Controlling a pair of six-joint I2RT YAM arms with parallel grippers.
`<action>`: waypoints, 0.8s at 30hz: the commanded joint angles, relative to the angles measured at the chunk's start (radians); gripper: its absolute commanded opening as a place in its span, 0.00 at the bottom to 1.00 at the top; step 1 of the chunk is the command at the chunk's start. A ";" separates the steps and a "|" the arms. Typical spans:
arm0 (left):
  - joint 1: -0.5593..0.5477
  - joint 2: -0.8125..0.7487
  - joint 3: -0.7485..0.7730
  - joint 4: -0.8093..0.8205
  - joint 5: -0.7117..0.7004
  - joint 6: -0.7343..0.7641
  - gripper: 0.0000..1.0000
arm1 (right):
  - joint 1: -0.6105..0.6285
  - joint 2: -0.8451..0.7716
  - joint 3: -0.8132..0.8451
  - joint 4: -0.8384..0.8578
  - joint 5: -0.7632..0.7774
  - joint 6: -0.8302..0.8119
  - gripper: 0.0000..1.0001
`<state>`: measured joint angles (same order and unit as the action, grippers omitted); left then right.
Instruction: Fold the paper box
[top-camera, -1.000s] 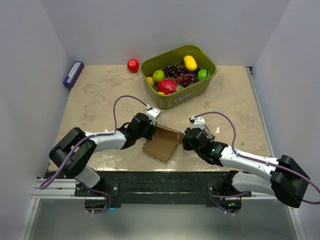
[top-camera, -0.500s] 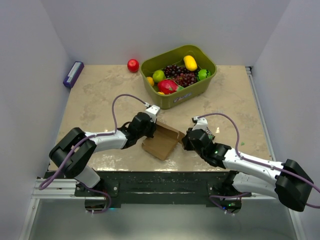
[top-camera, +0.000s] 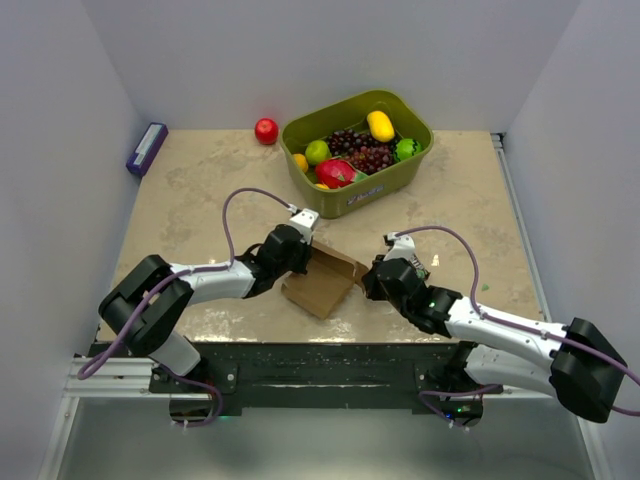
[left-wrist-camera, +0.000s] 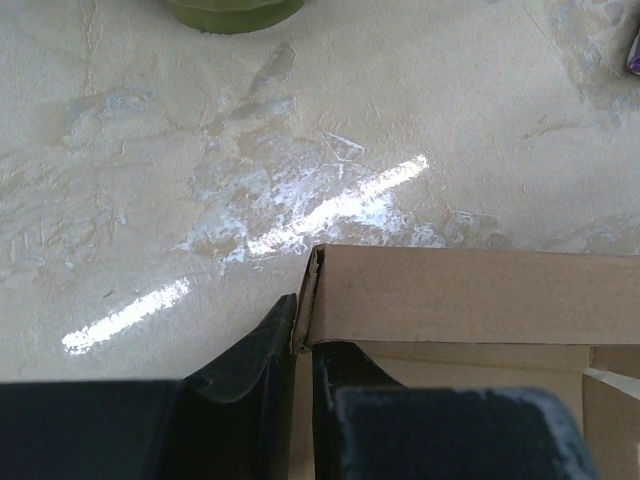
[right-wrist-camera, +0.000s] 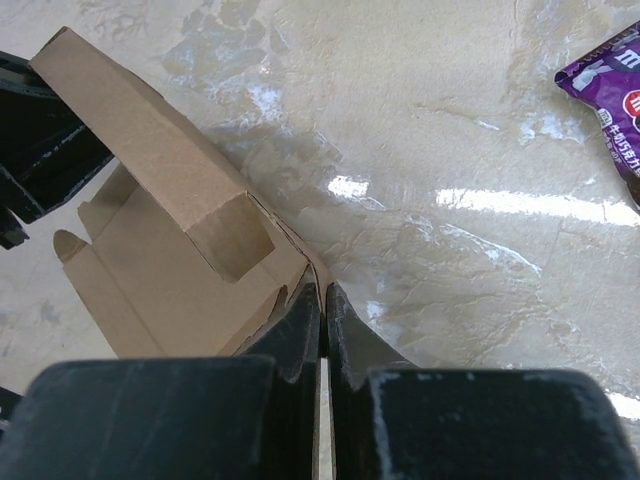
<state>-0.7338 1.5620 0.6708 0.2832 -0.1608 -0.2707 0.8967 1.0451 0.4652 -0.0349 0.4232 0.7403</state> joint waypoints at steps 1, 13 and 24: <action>0.027 0.012 -0.013 0.007 -0.132 -0.012 0.00 | -0.004 0.003 -0.010 0.024 0.049 0.025 0.00; 0.027 0.033 -0.034 0.051 -0.178 -0.035 0.00 | -0.002 0.021 -0.016 0.070 0.026 0.033 0.00; 0.027 -0.069 -0.137 0.197 0.010 -0.068 0.40 | -0.002 0.087 -0.025 0.190 0.052 -0.082 0.00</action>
<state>-0.7258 1.5593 0.5636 0.4042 -0.1761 -0.3202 0.8963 1.1297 0.4431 0.0540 0.4168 0.7280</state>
